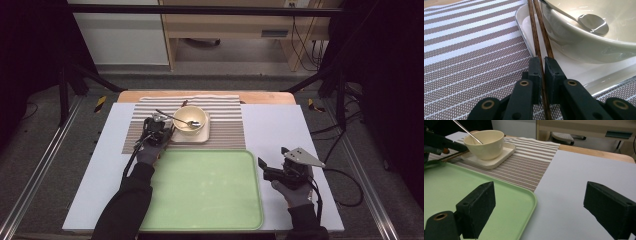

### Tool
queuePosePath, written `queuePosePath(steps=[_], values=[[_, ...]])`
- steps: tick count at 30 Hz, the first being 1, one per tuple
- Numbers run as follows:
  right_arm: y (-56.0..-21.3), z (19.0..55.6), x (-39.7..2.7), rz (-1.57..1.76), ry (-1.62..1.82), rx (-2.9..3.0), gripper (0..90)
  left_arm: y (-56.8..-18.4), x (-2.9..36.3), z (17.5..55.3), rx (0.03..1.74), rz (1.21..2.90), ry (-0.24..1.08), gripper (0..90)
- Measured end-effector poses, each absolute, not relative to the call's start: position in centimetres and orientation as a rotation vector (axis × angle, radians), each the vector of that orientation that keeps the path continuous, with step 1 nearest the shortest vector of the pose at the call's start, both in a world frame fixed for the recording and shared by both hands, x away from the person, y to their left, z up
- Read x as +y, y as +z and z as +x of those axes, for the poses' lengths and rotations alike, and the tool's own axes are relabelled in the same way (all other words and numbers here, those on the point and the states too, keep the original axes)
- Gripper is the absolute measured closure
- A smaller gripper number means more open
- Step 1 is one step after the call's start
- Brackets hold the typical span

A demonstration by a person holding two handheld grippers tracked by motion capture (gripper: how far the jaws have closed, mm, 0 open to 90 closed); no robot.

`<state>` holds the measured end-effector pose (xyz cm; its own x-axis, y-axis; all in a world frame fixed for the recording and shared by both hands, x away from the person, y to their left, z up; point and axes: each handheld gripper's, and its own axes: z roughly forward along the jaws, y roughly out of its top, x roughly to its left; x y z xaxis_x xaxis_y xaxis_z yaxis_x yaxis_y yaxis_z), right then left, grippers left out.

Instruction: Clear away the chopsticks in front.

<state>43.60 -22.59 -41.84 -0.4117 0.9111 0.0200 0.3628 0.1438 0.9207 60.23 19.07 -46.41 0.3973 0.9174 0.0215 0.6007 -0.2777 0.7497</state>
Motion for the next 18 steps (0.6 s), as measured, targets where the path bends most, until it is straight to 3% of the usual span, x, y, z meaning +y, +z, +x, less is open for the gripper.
queuePosePath(steps=[18], values=[[-41.90, 43.61, -22.55, 1.219, 1.243, 1.861, 10.9, -45.93, 19.94, 59.63, 1.301, 1.946, 0.632, 85.2]])
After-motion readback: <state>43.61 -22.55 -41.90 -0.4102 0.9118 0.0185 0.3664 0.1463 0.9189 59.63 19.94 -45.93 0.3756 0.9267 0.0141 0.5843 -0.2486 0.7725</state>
